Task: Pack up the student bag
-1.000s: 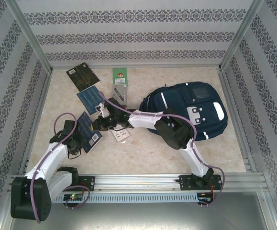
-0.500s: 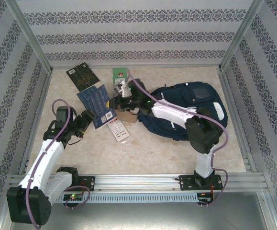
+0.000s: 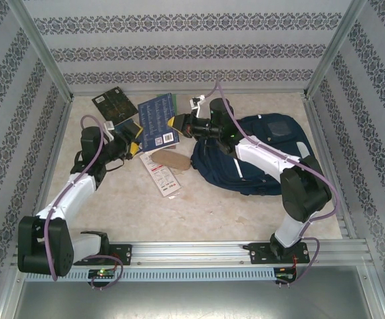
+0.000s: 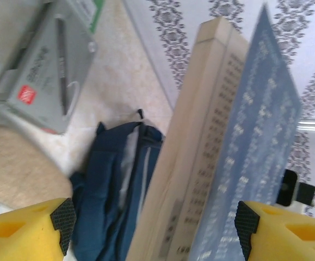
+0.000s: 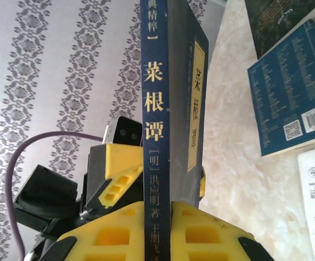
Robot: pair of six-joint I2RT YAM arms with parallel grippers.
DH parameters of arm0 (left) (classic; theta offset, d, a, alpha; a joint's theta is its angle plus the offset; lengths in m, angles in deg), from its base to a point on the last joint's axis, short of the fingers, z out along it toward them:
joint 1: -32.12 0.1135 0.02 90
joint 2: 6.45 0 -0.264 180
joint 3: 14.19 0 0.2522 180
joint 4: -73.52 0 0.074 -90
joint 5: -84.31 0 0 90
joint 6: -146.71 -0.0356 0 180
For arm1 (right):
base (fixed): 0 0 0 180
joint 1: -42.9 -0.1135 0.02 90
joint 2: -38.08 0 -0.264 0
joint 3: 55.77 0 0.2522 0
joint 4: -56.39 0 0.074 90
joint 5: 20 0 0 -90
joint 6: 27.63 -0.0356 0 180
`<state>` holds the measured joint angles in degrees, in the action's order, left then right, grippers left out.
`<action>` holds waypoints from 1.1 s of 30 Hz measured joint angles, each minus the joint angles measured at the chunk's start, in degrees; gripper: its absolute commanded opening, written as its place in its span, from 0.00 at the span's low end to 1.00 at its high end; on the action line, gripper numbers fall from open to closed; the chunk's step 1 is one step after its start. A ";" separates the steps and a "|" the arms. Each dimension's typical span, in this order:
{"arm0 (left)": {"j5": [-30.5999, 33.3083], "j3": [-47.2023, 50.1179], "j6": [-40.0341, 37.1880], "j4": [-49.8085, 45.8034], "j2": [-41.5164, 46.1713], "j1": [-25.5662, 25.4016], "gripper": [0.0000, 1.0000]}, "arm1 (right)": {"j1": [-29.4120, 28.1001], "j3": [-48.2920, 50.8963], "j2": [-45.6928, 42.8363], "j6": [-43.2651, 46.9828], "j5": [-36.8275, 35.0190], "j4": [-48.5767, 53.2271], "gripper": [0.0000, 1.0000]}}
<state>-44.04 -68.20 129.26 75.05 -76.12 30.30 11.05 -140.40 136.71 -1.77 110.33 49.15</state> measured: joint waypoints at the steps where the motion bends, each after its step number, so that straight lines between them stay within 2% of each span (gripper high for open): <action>1: -0.57 -0.57 0.66 1.62 -0.87 -0.22 0.79 | 0.02 0.11 0.00 -0.92 0.35 -1.09 0.00; 5: -1.97 -1.90 2.62 6.25 -3.54 -1.11 0.74 | 0.15 0.13 0.02 -4.15 1.40 -5.01 0.00; 13: -3.13 -2.10 7.28 13.90 -6.36 -1.42 0.25 | 0.46 0.13 1.14 -8.24 2.23 -10.12 0.00; 16: -2.32 -2.16 8.39 15.50 -6.51 -1.31 0.12 | 1.73 0.13 1.53 -9.29 2.93 -10.56 0.00; 17: -2.12 -2.27 8.66 16.00 -6.51 -1.20 0.04 | 1.99 0.13 1.73 -9.33 3.10 -10.60 0.00; 18: -1.90 -2.38 9.09 16.59 -6.51 -1.07 0.00 | 2.16 0.13 2.03 -9.42 3.19 -10.71 0.00; 22: -1.20 -2.71 9.81 16.98 -6.56 -0.94 0.00 | 2.64 0.13 2.91 -9.40 3.30 -10.99 0.00; 24: -1.14 -3.04 9.86 16.94 -6.62 -0.90 0.00 | 2.86 0.13 3.13 -9.20 3.39 -10.99 0.06; 31: -1.29 -4.79 9.86 16.90 -7.28 -0.90 0.00 | 3.39 0.13 3.96 -8.63 3.43 -11.06 0.11; 33: -1.49 -5.31 9.77 16.87 -7.39 -0.90 0.00 | 3.61 0.13 4.50 -8.37 3.52 -10.97 0.18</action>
<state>-45.52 -73.51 139.03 91.92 -83.51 29.40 14.65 -140.27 141.21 -10.15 113.85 38.18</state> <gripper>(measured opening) 0.069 0.129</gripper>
